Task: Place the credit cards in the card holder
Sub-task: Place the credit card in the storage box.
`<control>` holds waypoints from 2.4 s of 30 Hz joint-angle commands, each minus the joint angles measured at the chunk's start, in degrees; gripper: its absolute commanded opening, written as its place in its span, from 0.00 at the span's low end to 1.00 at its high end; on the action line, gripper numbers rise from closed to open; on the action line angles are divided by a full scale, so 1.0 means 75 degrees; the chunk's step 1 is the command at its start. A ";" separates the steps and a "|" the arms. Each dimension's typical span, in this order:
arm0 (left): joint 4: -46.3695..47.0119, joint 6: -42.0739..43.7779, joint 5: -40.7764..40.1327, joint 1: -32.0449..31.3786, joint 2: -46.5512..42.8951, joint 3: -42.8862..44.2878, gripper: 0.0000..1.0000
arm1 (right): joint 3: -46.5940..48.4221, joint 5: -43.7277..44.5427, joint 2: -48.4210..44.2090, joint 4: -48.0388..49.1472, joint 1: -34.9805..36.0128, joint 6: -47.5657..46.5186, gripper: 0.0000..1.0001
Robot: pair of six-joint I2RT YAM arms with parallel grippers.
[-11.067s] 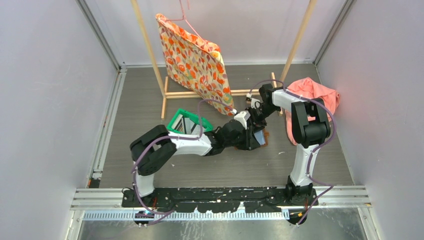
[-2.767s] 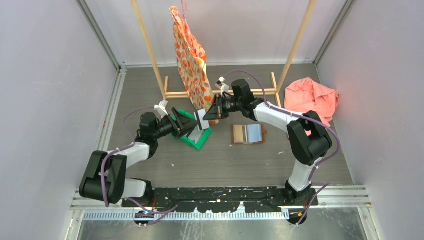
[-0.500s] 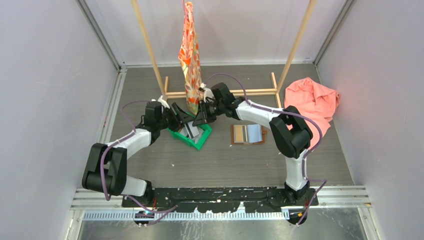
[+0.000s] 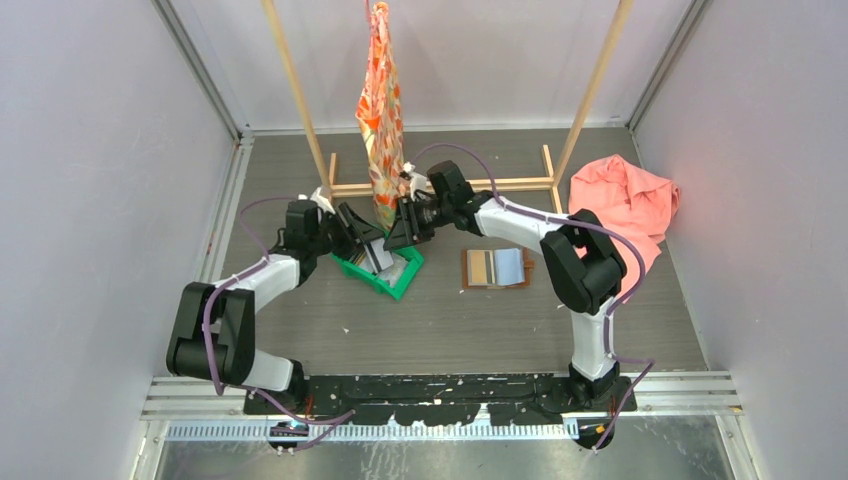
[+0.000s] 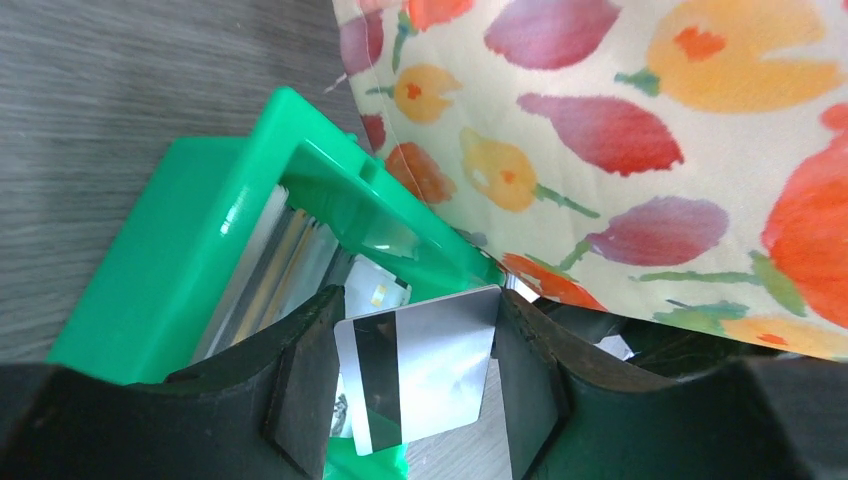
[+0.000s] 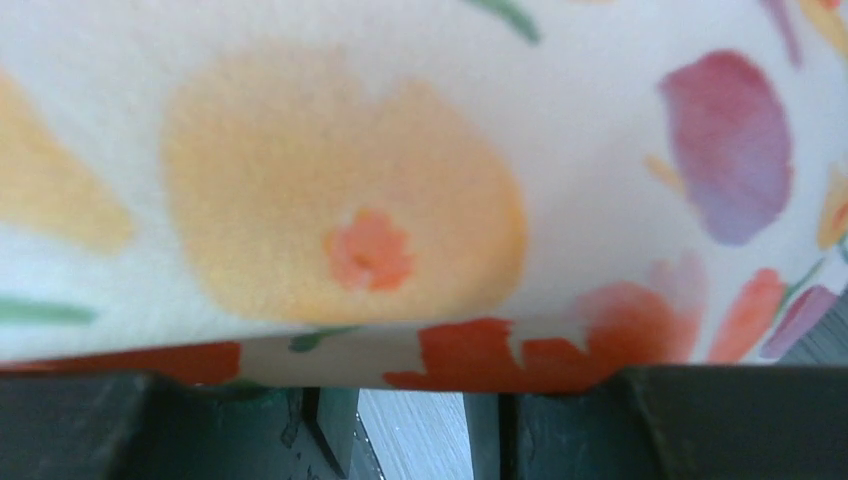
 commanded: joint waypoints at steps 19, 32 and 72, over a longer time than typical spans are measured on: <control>0.1803 0.0561 0.2208 0.0598 0.0745 -0.0063 0.47 | 0.0297 -0.1158 0.0176 -0.0256 -0.0231 -0.0827 0.32; 0.1829 0.0561 0.2301 0.0629 0.0867 -0.0049 0.48 | 0.0337 -0.1216 0.0171 -0.0347 -0.0227 -0.0917 0.31; 0.1978 0.0422 0.2564 0.0692 0.1049 -0.0075 0.49 | 0.0483 -0.1089 0.0302 -0.0617 -0.0201 -0.0970 0.27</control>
